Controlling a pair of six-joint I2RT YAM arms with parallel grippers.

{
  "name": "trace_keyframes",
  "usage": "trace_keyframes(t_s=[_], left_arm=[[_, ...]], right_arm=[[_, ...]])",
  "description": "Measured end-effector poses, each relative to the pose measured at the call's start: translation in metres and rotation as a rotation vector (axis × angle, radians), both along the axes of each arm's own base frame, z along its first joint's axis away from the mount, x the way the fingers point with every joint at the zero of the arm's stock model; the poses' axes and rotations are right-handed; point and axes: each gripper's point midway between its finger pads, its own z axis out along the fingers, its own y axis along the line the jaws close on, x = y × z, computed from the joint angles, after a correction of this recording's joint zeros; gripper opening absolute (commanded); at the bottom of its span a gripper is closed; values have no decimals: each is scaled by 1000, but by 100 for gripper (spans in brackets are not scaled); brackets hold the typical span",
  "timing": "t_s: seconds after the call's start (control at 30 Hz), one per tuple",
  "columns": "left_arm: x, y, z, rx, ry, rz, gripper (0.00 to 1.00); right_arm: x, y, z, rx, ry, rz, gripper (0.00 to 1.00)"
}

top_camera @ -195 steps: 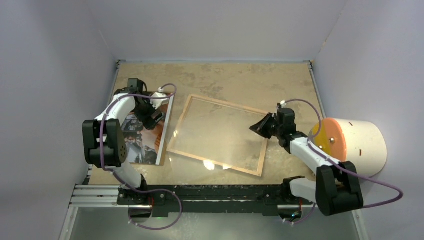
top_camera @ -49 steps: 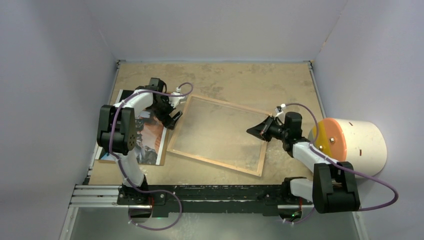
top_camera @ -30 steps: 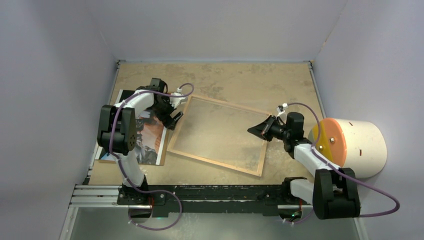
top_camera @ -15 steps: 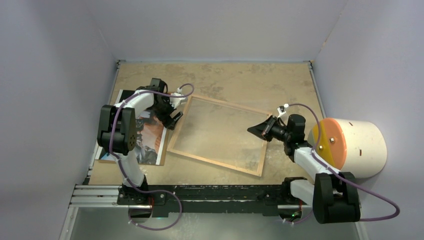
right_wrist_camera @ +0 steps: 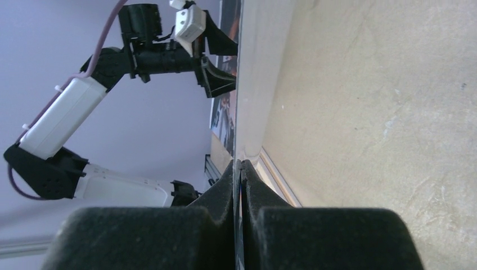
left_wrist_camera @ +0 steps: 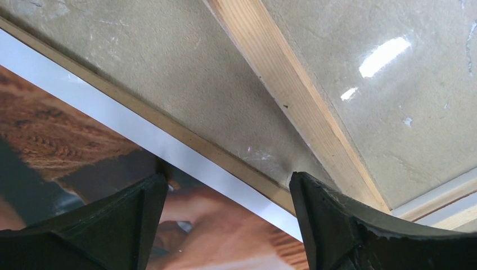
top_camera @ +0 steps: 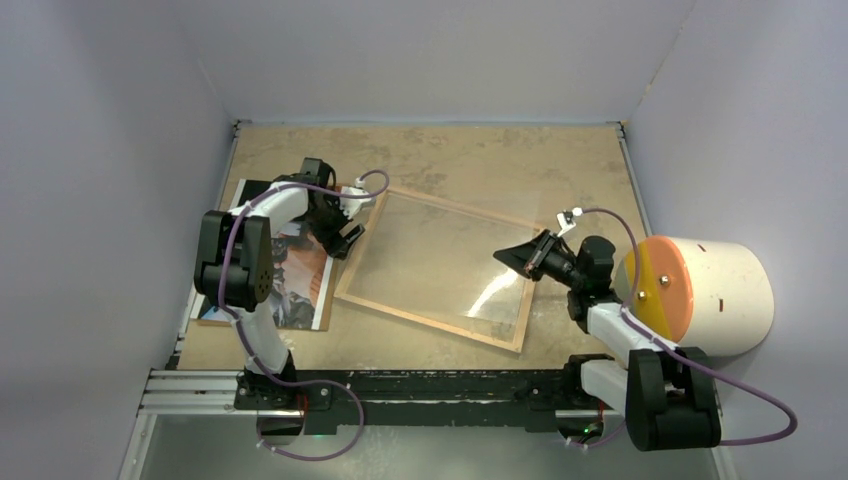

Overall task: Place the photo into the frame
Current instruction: Place the photo frame item in the photo frame.

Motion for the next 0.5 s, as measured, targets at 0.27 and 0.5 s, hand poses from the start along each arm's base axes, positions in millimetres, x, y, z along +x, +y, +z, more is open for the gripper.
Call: trace_keyframes(t_s=[0.27, 0.5], left_arm=[[0, 0, -1, 3, -7, -8, 82], [0, 1, -1, 6, -13, -24, 80]], right_arm=[[-3, 5, 26, 76, -94, 30, 0], [-4, 7, 33, 119, -112, 42, 0]])
